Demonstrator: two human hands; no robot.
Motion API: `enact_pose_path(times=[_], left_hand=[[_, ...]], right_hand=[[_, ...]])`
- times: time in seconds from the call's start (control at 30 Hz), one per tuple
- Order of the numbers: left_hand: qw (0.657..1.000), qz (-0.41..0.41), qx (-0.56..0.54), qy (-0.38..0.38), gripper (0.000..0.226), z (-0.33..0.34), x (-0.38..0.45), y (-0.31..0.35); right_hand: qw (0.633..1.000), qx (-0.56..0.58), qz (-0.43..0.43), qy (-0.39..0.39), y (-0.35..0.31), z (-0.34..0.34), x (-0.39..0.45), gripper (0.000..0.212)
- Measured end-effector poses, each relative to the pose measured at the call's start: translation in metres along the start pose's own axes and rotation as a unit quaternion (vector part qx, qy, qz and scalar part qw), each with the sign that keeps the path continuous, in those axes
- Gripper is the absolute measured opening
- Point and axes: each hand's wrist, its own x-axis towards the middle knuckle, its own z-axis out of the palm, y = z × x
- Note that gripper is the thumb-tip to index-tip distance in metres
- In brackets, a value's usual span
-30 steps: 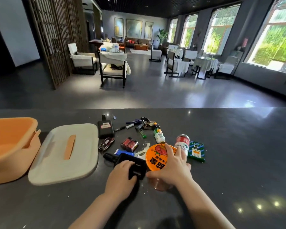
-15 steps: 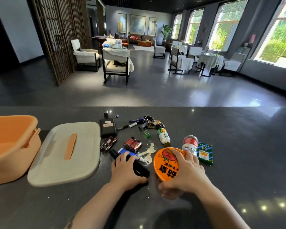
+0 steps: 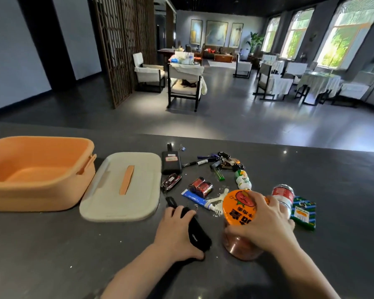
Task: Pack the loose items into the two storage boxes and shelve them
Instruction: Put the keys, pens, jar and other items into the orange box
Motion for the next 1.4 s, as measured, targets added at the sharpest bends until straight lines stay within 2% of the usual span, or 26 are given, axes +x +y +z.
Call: enact_pose_path(times=[0.17, 0.4, 0.6, 0.77, 0.97, 1.1, 1.17, 1.3, 1.4], left_hand=[[0.997, -0.045, -0.060, 0.022, 0.105, 0.003, -0.025, -0.010], [0.993, -0.093, -0.026, 0.066, 0.102, 0.007, -0.078, -0.041], [0.984, -0.115, -0.117, 0.073, 0.100, -0.001, -0.107, -0.085], [0.972, -0.144, -0.133, 0.133, 0.089, -0.021, -0.132, -0.115], [0.941, -0.194, -0.148, 0.236, 0.096, -0.107, -0.156, -0.172], [0.907, -0.185, -0.142, 0.352, 0.096, -0.178, -0.160, -0.215], [0.895, -0.178, -0.134, 0.387, 0.096, -0.209, -0.156, -0.241], [0.888, -0.174, -0.110, 0.412, 0.095, -0.257, -0.138, -0.296], [0.895, -0.181, -0.108, 0.392, 0.093, -0.271, -0.122, -0.333]], right_hand=[[0.999, 0.017, -0.048, 0.002, -0.021, -0.005, -0.001, 0.114], [0.995, 0.018, -0.097, -0.022, -0.063, 0.022, -0.009, 0.111], [0.988, 0.035, -0.143, -0.045, -0.113, 0.039, -0.022, 0.109], [0.982, 0.039, -0.177, -0.051, -0.154, 0.041, -0.030, 0.108], [0.972, 0.048, -0.224, -0.053, -0.220, 0.038, -0.025, 0.108], [0.958, 0.090, -0.269, -0.029, -0.285, 0.028, -0.019, 0.104], [0.948, 0.113, -0.297, -0.005, -0.321, 0.023, -0.011, 0.103], [0.929, 0.162, -0.330, 0.036, -0.403, 0.029, 0.014, 0.103], [0.929, 0.160, -0.332, 0.007, -0.460, 0.058, 0.031, 0.103]])
